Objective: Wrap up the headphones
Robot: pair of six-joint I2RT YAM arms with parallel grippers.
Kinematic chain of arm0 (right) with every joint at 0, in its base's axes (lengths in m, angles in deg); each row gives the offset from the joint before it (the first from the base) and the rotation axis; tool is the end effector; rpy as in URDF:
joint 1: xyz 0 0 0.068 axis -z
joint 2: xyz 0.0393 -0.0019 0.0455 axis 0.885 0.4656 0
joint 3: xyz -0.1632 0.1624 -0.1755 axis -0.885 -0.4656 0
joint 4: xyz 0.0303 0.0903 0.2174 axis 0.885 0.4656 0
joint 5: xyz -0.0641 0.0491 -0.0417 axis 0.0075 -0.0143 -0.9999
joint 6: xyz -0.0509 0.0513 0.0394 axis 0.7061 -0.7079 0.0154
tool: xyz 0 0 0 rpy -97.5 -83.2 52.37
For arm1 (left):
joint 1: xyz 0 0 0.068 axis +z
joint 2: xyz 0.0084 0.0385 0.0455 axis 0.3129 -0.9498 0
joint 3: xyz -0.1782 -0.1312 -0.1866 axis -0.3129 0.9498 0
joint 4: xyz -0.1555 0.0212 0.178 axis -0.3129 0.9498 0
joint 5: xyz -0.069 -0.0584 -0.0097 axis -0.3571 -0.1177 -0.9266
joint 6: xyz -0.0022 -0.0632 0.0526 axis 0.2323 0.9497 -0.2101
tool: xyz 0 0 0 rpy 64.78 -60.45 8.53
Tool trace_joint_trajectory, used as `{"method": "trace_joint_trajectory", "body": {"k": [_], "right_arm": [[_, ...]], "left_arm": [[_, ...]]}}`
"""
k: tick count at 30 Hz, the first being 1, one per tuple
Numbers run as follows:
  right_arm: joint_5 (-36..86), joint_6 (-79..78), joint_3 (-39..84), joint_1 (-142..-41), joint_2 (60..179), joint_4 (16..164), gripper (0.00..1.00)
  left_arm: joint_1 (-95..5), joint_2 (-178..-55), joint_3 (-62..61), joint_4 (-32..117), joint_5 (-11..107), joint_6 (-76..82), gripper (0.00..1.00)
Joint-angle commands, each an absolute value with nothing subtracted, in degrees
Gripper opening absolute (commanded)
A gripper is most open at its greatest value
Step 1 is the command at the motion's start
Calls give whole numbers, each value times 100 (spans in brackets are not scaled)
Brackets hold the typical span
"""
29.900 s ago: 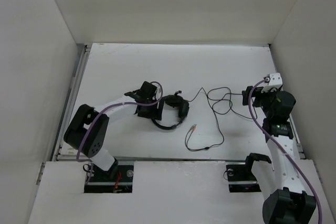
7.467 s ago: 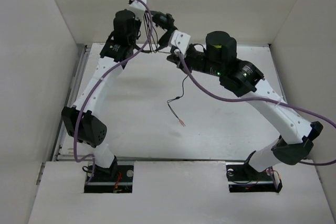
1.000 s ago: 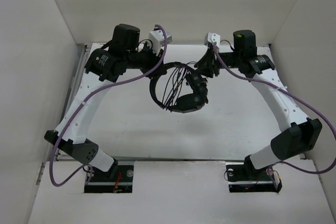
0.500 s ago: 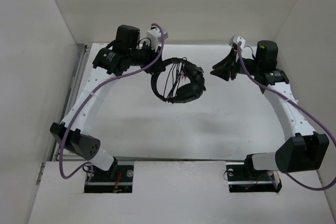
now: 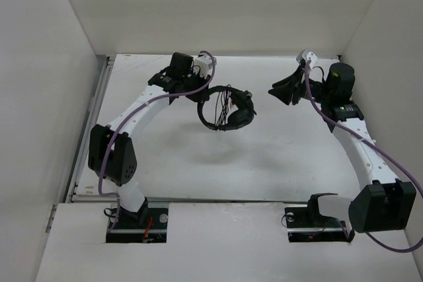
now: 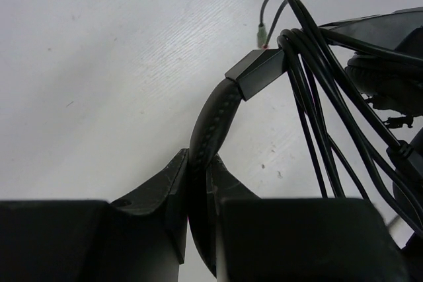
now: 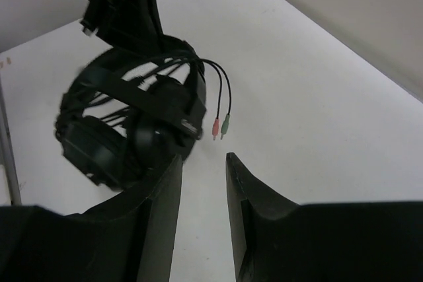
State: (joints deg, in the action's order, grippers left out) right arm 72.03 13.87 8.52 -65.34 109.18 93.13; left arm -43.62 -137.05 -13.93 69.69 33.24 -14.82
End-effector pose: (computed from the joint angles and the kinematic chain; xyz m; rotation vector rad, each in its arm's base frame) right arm 0.2610 0.0728 0.3775 -0.8214 1.5627 0.7971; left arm 0.3385 -0.1913 0.3341 0.8151 2.0352 -0.6221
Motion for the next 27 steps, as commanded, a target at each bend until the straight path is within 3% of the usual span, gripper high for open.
{"method": "trace_joint_trajectory", "body": {"k": [1,19,27], "right_arm": [[6886,1042,721,-6590,10699,8563,39],[6833,1183,308,-6291,10427,8466,39],[6833,1192,290,-6106,10471,8466,39]], "left_arm": [[-4333,-13903,-1350,5875,3624,-1076,0],[-4149,-15942,-2342,5496,3967,-548,0],[-3981,-16777,-2957,5531,4284,-487,9]]}}
